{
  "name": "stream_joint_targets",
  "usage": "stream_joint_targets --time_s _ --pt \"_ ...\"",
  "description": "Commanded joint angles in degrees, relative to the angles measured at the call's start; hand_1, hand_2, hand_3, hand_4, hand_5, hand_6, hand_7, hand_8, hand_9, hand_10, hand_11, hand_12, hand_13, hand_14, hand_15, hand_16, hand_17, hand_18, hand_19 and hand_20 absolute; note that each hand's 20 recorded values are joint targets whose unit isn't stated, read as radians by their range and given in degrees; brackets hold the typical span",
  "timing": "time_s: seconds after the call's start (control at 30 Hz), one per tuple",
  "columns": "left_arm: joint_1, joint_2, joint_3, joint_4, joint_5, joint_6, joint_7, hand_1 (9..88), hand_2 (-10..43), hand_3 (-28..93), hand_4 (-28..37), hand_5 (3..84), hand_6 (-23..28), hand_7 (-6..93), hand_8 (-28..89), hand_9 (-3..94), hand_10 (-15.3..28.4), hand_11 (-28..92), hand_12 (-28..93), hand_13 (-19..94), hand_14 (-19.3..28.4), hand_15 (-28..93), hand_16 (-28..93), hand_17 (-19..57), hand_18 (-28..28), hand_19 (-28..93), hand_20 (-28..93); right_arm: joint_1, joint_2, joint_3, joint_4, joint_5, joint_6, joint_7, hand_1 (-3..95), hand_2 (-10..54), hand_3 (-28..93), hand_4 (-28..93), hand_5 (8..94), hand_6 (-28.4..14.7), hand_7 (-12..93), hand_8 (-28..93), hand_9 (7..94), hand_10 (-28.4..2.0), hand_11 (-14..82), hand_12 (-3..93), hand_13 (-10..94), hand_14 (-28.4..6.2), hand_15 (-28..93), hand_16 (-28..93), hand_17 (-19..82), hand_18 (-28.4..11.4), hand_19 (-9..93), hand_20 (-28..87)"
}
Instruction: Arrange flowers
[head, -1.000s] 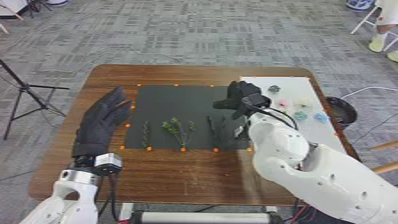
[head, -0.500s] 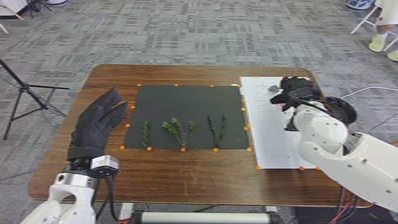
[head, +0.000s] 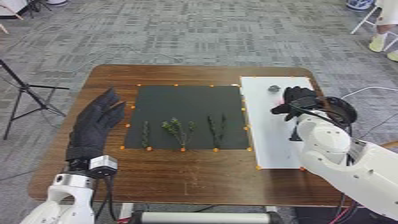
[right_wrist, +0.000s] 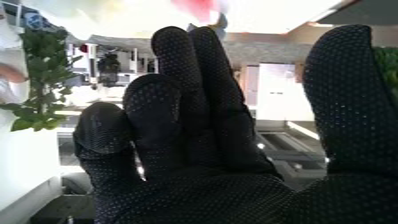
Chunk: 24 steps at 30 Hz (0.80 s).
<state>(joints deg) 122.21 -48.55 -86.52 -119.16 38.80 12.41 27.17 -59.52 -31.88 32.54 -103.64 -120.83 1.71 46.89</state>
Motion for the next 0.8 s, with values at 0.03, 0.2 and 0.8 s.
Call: stream_joint_targets --time_s 0.03,0.2,0.8 --pt "0.2 0.21 0.15 -0.47 -0.09 0.33 0.50 25.3 -2.1 67 -24.5 32.4 3.0 15.7 -7 24.2 11.8 19 20 20 14.0 26 7 -9.7 19.9 37 13 3.8 1.0 -6.7 3.1 -0.5 0.4 1.8 25.6 -9.5 74 -28 55.0 -5.3 35 -11 59.4 -14.0 40.0 31.0 57 -12.5 80 34 33 -22.5 93 59" --pt "-0.1 0.42 0.34 -0.42 -0.19 0.35 0.65 25.2 -2.1 67 -24.4 32.5 3.0 15.8 -7 24.3 11.8 19 20 20 13.9 26 7 -9.7 19.9 37 13 3.3 -0.6 -7.8 5.2 -2.1 2.7 4.7 25.4 -9.5 75 -28 55.0 -5.4 34 -11 59.4 -14.1 39.7 30.7 57 -12.6 80 34 34 -22.5 93 59" --pt "-1.6 0.87 1.27 0.17 -0.41 -0.33 0.79 25.1 -1.8 67 -24.6 32.6 3.1 15.7 -7 24.3 11.9 19 20 20 13.9 26 7 -9.7 19.9 37 13 7.5 -3.2 -14.8 8.4 -5.3 7.3 3.2 29.5 -9.5 82 -28 59.3 -2.5 38 -12 65.1 -12.7 42.3 31.4 62 -10.6 78 36 37 -21.5 93 61"
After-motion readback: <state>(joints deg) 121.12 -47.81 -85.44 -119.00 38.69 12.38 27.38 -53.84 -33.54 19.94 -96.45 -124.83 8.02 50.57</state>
